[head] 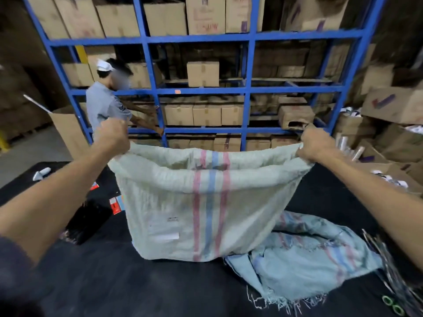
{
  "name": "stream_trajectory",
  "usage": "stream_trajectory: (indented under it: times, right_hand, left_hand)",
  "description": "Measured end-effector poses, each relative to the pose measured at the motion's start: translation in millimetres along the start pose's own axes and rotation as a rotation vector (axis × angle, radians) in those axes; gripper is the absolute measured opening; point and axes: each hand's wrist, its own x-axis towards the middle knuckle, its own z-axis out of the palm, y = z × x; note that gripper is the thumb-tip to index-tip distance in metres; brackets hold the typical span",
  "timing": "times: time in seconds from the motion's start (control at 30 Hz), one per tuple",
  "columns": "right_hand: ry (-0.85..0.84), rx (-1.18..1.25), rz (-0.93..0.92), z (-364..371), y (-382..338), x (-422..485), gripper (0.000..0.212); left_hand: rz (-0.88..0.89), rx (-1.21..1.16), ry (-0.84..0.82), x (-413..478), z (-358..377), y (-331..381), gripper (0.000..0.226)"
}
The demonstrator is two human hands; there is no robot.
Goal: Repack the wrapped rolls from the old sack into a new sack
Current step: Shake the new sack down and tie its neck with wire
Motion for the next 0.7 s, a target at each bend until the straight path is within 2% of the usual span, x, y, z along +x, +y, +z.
stream_trajectory:
  times: [0.03,0.07,0.13,0.2,0.23,0.3,0.33,0.37,0.43,0.5,0.53,0.57,0.63,0.67,0.7]
  right_hand:
    - [0.03,-0.076,0.009,-1.0,6.5,-2.9,0.029]
    - [0.006,-0.125,0.032,3.4,12.9,-1.5,0.032]
    - [-0.174,-0.023,0.092,8.4,18.7,-1.0,0.036]
    - [-0.476,0.474,0.254,1.1,16.0,2.6,0.036]
    - [-0.626,0.748,0.337,-6.9,13.0,2.2,0.042]
    - [-0.799,1.125,0.365,-23.5,9.5,2.1,0.071]
    - [-0.847,1.22,0.335,-31.7,8.6,5.2,0.081]
    - [-0.902,1.268,0.276,-44.1,5.2,3.6,0.079]
    - [-0.927,1.306,0.21,-60.6,-2.4,1.0,0.058]
    - [-0.85,1.182,0.163,-69.4,-9.7,1.9,0.04]
    - [-0.721,1.012,0.119,-72.2,-12.0,4.4,0.032]
    - [-0.533,0.777,0.071,-73.4,-11.9,8.7,0.028]
    - [-0.116,0.251,-0.037,-78.8,-7.3,13.7,0.028]
    - [0.039,0.067,-0.057,-81.5,-4.6,12.1,0.026]
    - [0.139,-0.057,-0.069,-82.9,-0.9,10.5,0.024]
  left_hand:
    - [-0.044,0.099,-0.008,-2.9,4.2,-9.1,0.028]
    - [-0.122,0.136,-0.084,-6.7,7.0,-16.1,0.035]
    - [-0.266,-0.032,-0.318,-6.0,12.3,-26.7,0.042]
    - [-0.394,-0.483,-0.578,-11.0,4.4,-16.8,0.038]
    - [-0.429,-0.659,-0.648,-16.4,-3.6,-6.5,0.03]
    - [-0.455,-0.945,-0.699,-24.0,-25.4,13.5,0.021]
    - [-0.451,-1.035,-0.686,-24.7,-37.0,22.6,0.023]
    - [-0.436,-1.106,-0.668,-24.8,-48.9,29.0,0.024]
    - [-0.377,-1.195,-0.665,-25.1,-70.4,39.9,0.018]
    - [-0.344,-1.145,-0.626,-23.2,-84.8,47.5,0.016]
    - [-0.322,-1.052,-0.564,-20.4,-87.8,49.3,0.021]
    - [-0.29,-0.909,-0.443,-16.7,-87.0,49.0,0.025]
    - [-0.19,-0.464,-0.046,-14.0,-87.3,40.6,0.032]
    - [-0.156,-0.25,0.103,-15.2,-88.5,32.9,0.033]
    - [-0.151,-0.071,0.163,-17.6,-88.1,24.7,0.034]
